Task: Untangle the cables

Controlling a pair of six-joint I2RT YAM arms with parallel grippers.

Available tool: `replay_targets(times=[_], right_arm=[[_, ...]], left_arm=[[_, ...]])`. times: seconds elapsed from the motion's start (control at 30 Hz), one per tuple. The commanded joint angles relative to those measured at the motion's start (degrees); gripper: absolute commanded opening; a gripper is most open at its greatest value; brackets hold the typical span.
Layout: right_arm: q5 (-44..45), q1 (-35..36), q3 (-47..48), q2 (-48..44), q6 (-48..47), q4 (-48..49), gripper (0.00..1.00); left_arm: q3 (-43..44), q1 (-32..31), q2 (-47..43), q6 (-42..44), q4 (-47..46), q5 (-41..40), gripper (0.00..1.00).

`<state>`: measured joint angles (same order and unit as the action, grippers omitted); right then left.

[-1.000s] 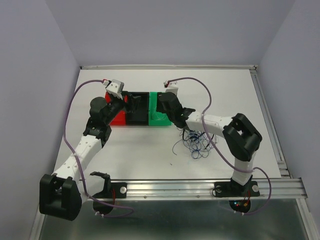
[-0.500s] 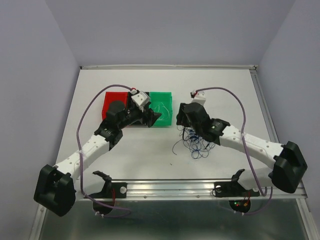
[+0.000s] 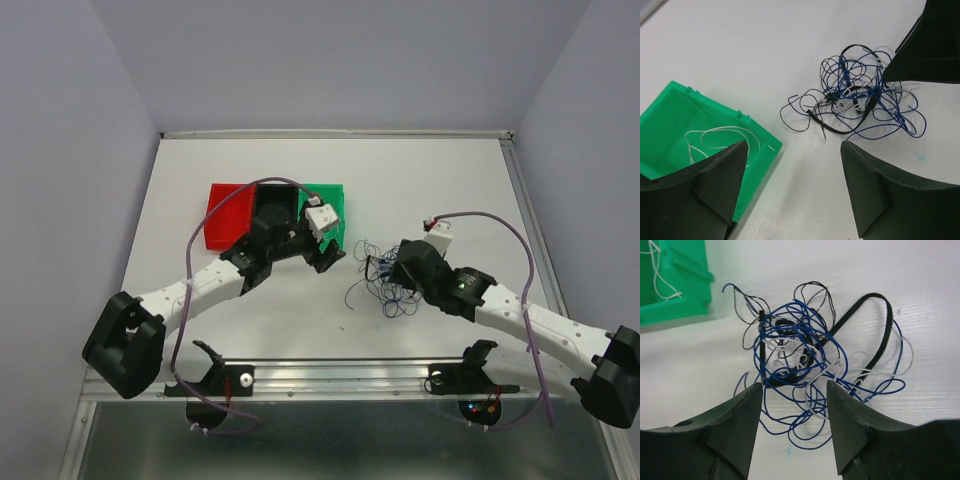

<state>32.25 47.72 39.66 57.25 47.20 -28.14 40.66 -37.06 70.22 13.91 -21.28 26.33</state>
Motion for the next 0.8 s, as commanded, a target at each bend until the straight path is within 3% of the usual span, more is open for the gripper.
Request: replay_targets(times=[0.0,0.13,0.17,0.23,0.43,0.53,0.63,0.67,0.7,0.77], right_arm=[[4.5,0.4,-0.8,1.2,5.2,-5.6,0.59],[5.3,0.4,-0.2,4.9,5.7,-5.8,0.58],[5.6,0.5,-0.2,6.4,6.0,-5.8,0.51],[8.2,0.4,-0.2,8.2,8.1,-7.0,0.46],[11.6,-0.8,1.7,14.4,10.0,-6.9,0.52],[11.4,-1.7,1.8,15.8,8.8,-5.2,0.5],[11.1,-1.8,1.0,15.2,7.5,-2.2,0.33],[11.4,-1.9,0.9,13.8,7.9,-1.9,0.13],[12.5,-1.8,0.3,12.6,8.7,-1.7,0.04],[13.1,-1.8,-0.8,7.4,8.6,-0.5,0.01]], left_arm=[[5.2,-2.7,4.0,2.1,1.0,-1.4,0.86],[10.8,-6.4,10.5,2.2,3.2,-1.5,0.86],[12.1,-7.1,13.5,2.1,3.6,-1.7,0.85],[14.7,-8.7,16.4,2.3,4.6,-2.7,0.81],[14.5,-9.0,21.6,4.0,-1.1,-2.1,0.8],[13.1,-8.9,21.7,4.3,-5.1,0.9,0.8],[11.5,-9.0,21.6,2.7,-8.2,2.7,0.8],[11.0,-9.0,21.7,2.4,-8.8,2.8,0.8],[9.6,-9.0,21.5,1.7,-10.4,2.8,0.8],[7.9,-9.0,20.8,0.7,-12.5,2.6,0.8]])
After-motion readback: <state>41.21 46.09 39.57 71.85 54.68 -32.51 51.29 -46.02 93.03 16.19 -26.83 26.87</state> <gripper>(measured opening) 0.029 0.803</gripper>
